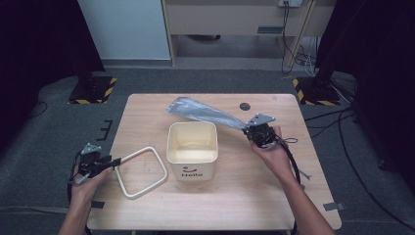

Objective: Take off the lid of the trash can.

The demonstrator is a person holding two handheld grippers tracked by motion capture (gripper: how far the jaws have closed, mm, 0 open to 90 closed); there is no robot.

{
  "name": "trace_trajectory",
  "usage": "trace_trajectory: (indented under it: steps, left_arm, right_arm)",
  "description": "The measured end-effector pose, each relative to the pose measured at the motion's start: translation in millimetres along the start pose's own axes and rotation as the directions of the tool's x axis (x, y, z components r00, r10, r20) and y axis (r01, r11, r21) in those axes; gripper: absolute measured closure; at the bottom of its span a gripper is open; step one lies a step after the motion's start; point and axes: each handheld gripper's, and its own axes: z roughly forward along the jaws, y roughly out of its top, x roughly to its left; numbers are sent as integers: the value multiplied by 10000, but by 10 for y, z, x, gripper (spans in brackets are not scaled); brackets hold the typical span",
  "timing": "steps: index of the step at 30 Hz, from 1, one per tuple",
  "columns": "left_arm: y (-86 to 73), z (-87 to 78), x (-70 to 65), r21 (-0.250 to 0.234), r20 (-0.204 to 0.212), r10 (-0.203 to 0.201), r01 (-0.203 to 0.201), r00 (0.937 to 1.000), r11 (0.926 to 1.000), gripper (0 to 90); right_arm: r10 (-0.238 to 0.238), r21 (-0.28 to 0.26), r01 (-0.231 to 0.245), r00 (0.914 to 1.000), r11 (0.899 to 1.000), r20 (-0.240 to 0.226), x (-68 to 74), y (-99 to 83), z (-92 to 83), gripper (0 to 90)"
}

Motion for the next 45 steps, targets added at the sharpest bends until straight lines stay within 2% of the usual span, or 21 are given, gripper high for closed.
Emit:
trace_trajectory:
  steps: [1, 2, 3, 5, 7, 10, 12, 16, 21, 25, 28, 29, 30, 32, 36, 38, 41, 42, 44, 45]
  left_arm:
    - [16, -34, -3, -165, 83, -59, 60, 9999, 9998, 419]
    - [34, -67, -17, -380, 47, 55, -53, 10000, 9993, 383]
    - [60, -103, -32, -530, 40, 190, -188, 9998, 9984, 383]
    - [132, -182, -69, -837, 160, 223, -209, 9996, 9963, 348]
    - [220, -263, -128, -1087, 88, 437, -425, 9990, 9932, 309]
    - [364, -371, -275, -1590, 160, 806, -770, 9966, 9843, 255]
    - [462, -425, -398, -1777, 245, 1166, -1105, 9929, 9779, 243]
    - [654, -501, -645, -2229, 382, 1643, -1519, 9857, 9629, 205]
    - [876, -524, -1006, -2506, 670, 2450, -2214, 9672, 9425, 192]
    - [1025, -481, -1292, -2711, 821, 2869, -2557, 9544, 9280, 185]
    - [1119, -452, -1467, -2831, 884, 3250, -2891, 9416, 9145, 184]
    - [1150, -437, -1519, -2932, 907, 3403, -3015, 9359, 9073, 182]
    - [1177, -426, -1566, -2948, 938, 3481, -3079, 9328, 9046, 177]
    - [1224, -406, -1653, -2998, 938, 3665, -3248, 9257, 8970, 175]
    - [1306, -354, -1795, -3019, 1105, 3965, -3493, 9114, 8870, 174]
    - [1339, -321, -1860, -3013, 1243, 4052, -3547, 9057, 8851, 173]
    - [1387, -268, -1950, -2995, 1271, 4288, -3775, 8944, 8762, 172]
    - [1396, -253, -1980, -2855, 1264, 4300, -3824, 8939, 8788, 172]
    - [1427, -207, -2023, -2726, 1222, 4433, -3995, 8880, 8753, 169]
    - [1440, -182, -2037, -2694, 1221, 4449, -4018, 8872, 8752, 169]
  right_arm:
    - [51, -30, -51, 10000, 10000, -23, -9, 18, -43, 900]
    - [-72, -90, 72, 10000, 9999, -11, -11, 56, -125, 900]
    - [-72, -90, 72, 10000, 9999, -11, -11, 56, -125, 900]
    - [-201, -102, 201, 9998, 9997, 19, -8, 95, -202, 900]
    - [-322, -204, 324, 9994, 9993, 79, -6, 131, -274, 900]
    - [-417, -357, 419, 9991, 9985, 61, -1, 185, -378, 900]
    - [-454, -483, 454, 9990, 9978, 3, 13, 215, -435, 900]
    - [-517, -637, 506, 9985, 9967, -153, 61, 281, -521, 900]
    - [-670, -841, 637, 9970, 9944, -376, 91, 351, -630, 900]
    - [-783, -877, 728, 9951, 9935, -609, 116, 406, -713, 900]
    - [-874, -879, 809, 9935, 9928, -733, 154, 432, -763, 900]
    - [-972, -901, 903, 9924, 9918, -749, 166, 440, -773, 900]
    - [-1104, -869, 1031, 9904, 9909, -829, 179, 451, -786, 900]
    - [-1062, -839, 984, 9899, 9916, -935, 190, 456, -794, 900]
    - [-1116, -846, 1029, 9882, 9911, -1047, 198, 459, -804, 900]
    - [-1071, -856, 976, 9875, 9915, -1152, 212, 463, -816, 900]
    - [-1095, -885, 986, 9857, 9912, -1284, 231, 484, -842, 900]
    - [-1172, -902, 1062, 9850, 9902, -1267, 236, 492, -848, 900]
    - [-1195, -898, 1080, 9838, 9901, -1336, 247, 508, -862, 900]
    - [-1232, -886, 1120, 9835, 9897, -1326, 251, 516, -869, 900]
